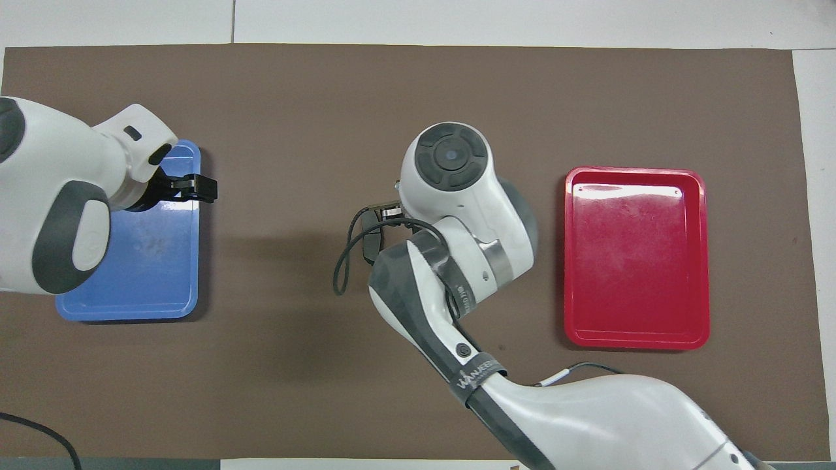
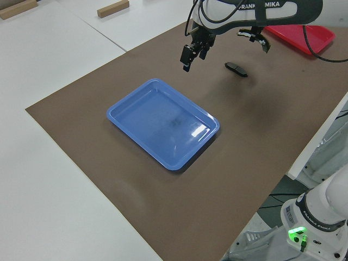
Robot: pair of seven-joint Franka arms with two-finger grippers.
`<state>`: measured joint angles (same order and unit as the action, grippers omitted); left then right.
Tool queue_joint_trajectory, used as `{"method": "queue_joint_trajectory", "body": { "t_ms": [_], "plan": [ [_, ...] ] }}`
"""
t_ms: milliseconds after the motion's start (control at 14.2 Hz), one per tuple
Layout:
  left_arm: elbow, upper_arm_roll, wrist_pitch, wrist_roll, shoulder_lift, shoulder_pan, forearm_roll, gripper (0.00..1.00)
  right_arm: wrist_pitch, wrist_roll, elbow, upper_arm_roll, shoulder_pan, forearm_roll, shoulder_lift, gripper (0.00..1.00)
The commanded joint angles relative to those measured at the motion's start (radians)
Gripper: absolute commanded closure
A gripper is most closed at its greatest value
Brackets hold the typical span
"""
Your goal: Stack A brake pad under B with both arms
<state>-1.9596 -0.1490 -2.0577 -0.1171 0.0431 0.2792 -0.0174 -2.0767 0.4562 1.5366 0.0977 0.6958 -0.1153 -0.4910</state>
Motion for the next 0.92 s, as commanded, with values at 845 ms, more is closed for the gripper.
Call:
{"method": "queue_joint_trajectory", "body": {
  "t_ms": [845],
  "plan": [
    [0.315,0.002,0.441,0.217,-0.042,-0.203,0.027,0.0,-0.206,0.027,0.002,-0.024,0.054,-0.023,-0.141,0.83]
  ]
}}
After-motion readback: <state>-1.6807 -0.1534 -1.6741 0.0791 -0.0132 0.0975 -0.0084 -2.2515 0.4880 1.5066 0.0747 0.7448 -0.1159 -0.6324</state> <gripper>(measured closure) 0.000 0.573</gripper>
